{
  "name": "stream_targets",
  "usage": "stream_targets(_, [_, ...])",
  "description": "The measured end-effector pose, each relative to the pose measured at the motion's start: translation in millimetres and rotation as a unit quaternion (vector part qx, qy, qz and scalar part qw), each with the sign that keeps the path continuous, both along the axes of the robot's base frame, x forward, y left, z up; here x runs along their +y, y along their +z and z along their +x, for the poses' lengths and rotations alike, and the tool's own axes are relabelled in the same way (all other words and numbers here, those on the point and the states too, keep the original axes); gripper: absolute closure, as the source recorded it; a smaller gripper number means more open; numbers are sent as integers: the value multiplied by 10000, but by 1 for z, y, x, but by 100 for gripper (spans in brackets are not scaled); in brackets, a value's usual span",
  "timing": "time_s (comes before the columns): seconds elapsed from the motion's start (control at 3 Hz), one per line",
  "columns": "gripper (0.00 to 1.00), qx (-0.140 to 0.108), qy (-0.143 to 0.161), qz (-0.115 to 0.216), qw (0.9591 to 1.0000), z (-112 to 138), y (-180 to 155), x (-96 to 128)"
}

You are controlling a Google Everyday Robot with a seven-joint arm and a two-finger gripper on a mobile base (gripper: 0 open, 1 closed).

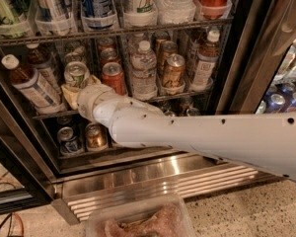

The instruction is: Pick 7up can from middle shelf of fridge

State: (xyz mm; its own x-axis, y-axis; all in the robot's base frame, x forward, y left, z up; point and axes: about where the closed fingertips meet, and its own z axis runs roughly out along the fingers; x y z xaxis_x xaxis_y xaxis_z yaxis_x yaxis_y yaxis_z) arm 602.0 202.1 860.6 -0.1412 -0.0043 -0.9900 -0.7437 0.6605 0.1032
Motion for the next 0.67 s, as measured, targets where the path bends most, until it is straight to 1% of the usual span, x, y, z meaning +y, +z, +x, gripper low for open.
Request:
stream_targets(0.33, [100,96,121,177,9997,-5,5,-1])
stream_targets(0.67, [100,345,227,348,9985,-16,11,-7])
